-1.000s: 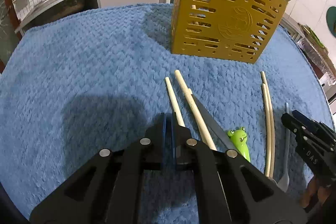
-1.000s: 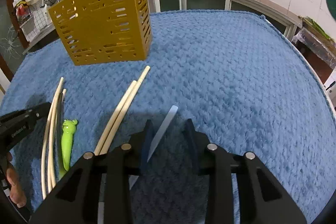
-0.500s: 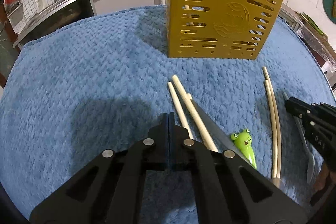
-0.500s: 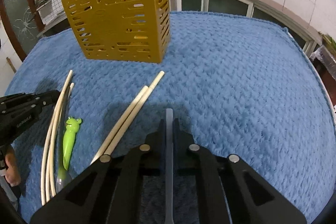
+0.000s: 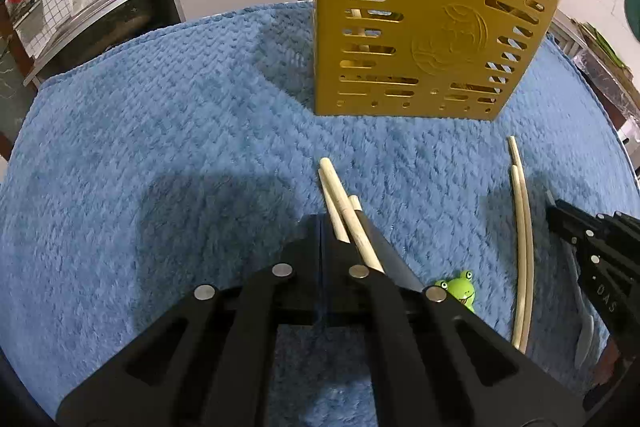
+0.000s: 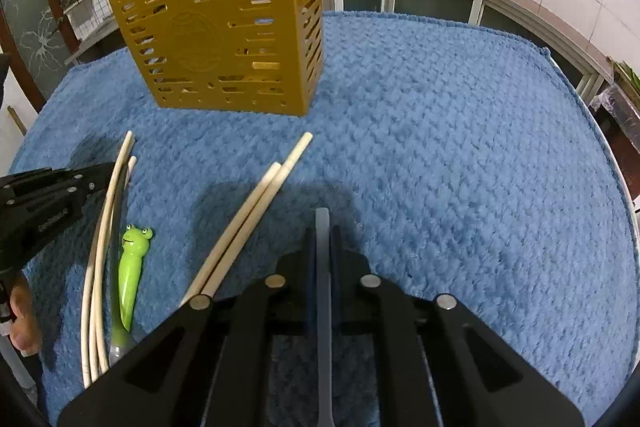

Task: Organize utensils
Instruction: 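Close the left tool on a chopstick while the right tool holds the grey spatula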

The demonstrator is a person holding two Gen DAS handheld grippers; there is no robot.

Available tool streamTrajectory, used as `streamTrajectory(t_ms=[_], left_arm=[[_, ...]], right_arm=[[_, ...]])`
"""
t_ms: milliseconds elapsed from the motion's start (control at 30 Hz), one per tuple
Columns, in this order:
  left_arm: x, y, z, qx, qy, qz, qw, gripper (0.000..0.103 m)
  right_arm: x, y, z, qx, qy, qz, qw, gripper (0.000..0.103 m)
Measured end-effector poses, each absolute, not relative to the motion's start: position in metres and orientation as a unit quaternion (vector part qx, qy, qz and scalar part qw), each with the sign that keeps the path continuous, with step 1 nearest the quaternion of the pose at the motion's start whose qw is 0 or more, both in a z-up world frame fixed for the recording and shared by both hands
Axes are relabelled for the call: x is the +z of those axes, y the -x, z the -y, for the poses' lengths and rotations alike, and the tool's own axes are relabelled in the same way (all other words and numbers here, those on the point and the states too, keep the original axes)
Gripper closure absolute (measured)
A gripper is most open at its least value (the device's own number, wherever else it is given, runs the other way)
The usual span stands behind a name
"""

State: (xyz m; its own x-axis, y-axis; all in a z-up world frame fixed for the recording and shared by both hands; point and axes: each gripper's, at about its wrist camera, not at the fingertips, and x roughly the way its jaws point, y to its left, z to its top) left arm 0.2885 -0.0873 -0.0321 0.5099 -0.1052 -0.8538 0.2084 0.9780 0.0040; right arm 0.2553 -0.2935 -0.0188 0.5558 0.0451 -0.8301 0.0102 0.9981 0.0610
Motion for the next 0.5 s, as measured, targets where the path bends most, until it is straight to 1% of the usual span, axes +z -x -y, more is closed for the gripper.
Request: streamTrajectory(t_ms=[133, 300, 500], left_arm=[[-0.030, -0.279, 0.082, -0.106, -0.040, -0.487, 0.866, 0.103], [-0.020, -0.272, 0.068, -0.136, 0.010, -0.491, 0.861, 0.103], [-0.014, -0.270, 0.068, -0.147, 0.029, -0.496, 0.855, 0.103]], right_arm=[[-0.018, -0.250, 0.301, 0.017, -0.043, -0.466, 0.884, 0.096], [-0.017, -0.246, 0.307, 0.006, -0.038, -0.463, 0.885, 0.096], [-0.018, -0.241, 0.320, 0.005, -0.053, -0.463, 0.885, 0.096]])
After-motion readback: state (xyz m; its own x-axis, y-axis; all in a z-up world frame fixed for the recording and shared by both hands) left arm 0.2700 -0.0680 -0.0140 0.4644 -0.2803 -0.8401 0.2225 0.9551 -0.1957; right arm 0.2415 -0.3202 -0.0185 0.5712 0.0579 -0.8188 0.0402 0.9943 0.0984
